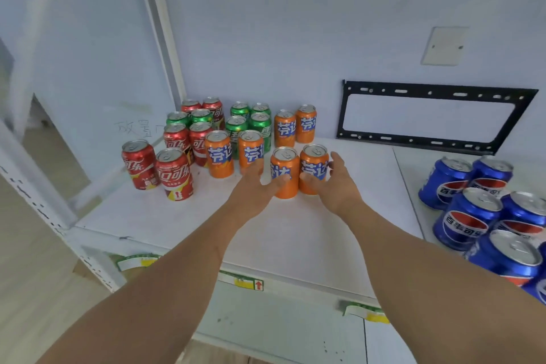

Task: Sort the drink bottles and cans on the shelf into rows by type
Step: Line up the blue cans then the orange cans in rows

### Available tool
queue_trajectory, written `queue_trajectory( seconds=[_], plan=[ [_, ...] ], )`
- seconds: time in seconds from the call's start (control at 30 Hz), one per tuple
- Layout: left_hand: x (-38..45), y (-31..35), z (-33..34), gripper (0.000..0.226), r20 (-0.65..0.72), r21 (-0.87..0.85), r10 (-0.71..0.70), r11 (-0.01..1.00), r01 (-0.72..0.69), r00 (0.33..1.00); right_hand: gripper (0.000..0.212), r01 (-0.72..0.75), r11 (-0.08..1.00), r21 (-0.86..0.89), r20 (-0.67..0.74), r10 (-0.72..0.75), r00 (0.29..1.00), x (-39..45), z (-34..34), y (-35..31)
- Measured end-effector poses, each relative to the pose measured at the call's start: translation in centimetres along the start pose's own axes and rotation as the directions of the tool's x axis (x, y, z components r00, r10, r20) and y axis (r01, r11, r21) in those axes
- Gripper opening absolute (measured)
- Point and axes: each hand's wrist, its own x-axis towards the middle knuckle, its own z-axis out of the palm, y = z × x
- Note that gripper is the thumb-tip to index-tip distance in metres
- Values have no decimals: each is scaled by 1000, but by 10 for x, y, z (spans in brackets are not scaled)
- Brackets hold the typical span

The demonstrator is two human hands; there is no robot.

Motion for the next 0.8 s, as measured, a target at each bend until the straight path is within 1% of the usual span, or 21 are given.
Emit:
queue_trajectory(
  seconds=[0.1,0.2,0.23,0.27,0.33,0.37,0.4,0.43,0.53,0.63,0.67,0.73,0.8],
  plan=[
    [16,-5,6,101,61,-118,-37,992,44,997,97,-24,989,146,33,20,999,14,7,7],
    [32,-5,10,101,144,-250,3,968,33,990,95,-95,961,258,60,82,995,25,8,12],
    [36,-6,12,98,166,-285,14,958,34,986,90,-116,950,289,71,99,993,28,7,12],
    [41,-8,15,92,179,-309,19,950,38,984,83,-128,943,307,80,108,991,29,6,12],
    [47,-10,21,66,184,-339,42,940,23,982,73,-131,947,294,78,113,991,29,3,11],
    [50,-11,23,53,178,-355,52,935,15,983,69,-131,951,281,70,116,991,27,1,11],
    [52,-11,24,46,173,-376,47,926,22,984,66,-136,950,281,63,123,990,25,-2,13],
    [52,-11,25,44,166,-401,32,915,37,986,64,-142,944,299,55,131,990,21,-6,15],
    [44,-9,28,49,135,-470,-13,880,76,991,59,-175,909,379,-2,190,982,1,-19,22],
    [26,-2,34,34,119,-534,-68,837,121,991,42,-185,889,420,-65,233,970,-25,-32,24],
    [19,2,36,30,136,-560,-84,815,147,987,42,-197,882,428,-84,256,963,-32,-37,24],
    [3,10,40,31,184,-605,-113,770,203,976,50,-228,869,439,-111,304,946,-46,-45,21],
    [-12,17,45,32,233,-631,-120,736,244,965,49,-233,852,469,-138,332,933,-59,-52,17]
  ],
)
